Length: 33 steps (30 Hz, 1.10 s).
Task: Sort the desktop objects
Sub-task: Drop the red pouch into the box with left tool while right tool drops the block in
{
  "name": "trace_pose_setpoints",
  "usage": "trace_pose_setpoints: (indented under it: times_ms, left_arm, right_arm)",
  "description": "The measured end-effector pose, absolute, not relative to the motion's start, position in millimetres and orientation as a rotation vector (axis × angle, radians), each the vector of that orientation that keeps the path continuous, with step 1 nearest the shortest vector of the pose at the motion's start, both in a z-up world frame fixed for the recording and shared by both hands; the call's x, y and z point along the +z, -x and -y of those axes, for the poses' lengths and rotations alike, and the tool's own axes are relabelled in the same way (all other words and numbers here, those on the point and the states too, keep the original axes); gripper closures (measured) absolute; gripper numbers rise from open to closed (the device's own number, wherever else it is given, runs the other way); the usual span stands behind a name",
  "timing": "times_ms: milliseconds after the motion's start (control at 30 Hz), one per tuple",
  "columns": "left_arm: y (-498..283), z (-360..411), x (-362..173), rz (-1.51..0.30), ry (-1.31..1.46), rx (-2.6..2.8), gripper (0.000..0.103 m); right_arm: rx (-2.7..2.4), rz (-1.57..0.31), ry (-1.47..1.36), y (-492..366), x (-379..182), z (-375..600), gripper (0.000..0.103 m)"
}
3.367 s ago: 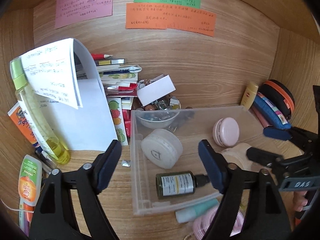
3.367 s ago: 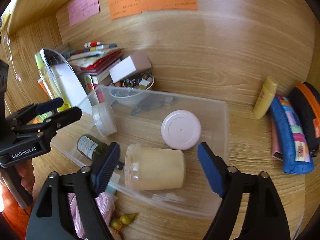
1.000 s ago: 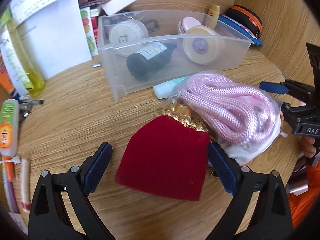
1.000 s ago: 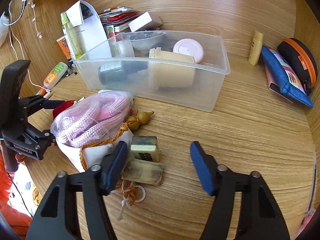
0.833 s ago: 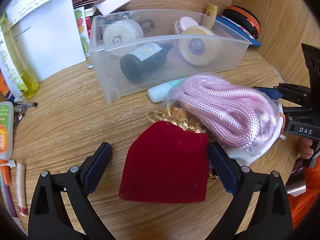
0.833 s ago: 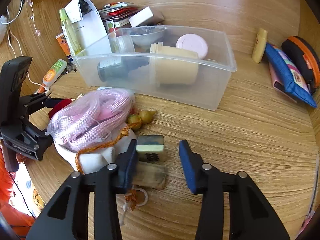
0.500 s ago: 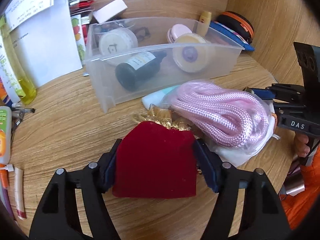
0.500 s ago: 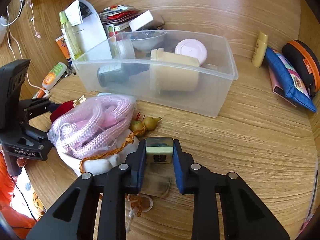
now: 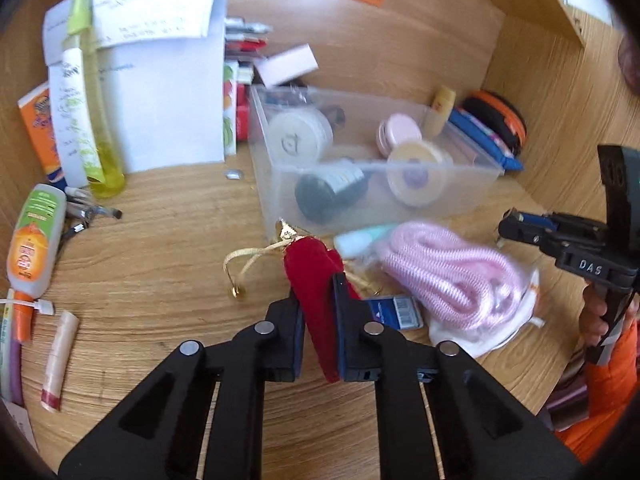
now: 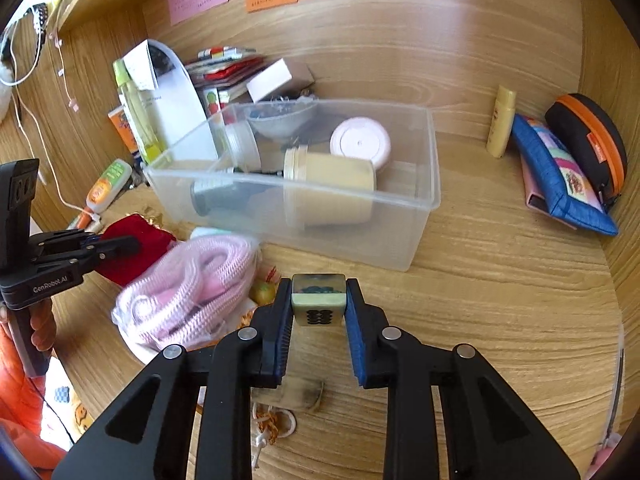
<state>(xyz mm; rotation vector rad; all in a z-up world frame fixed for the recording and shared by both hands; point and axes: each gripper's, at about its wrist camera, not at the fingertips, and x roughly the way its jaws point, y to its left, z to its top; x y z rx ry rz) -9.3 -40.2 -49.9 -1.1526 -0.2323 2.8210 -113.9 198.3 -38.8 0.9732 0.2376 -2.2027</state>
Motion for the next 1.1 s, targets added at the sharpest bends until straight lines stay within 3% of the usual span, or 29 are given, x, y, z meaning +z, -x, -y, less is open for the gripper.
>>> trace_pose_setpoints:
  times_ms: [600, 1100]
  left_arm:
    - [-1, 47, 14, 0.296, 0.882, 2.924, 0.094]
    - [46, 51, 40, 0.299, 0.814, 2.992, 0.094]
  right_arm:
    - [-2.255, -0.189, -0.806, 122, 9, -199, 0.081]
    - [-2.285, -0.123, -0.836, 164, 6, -197, 0.081]
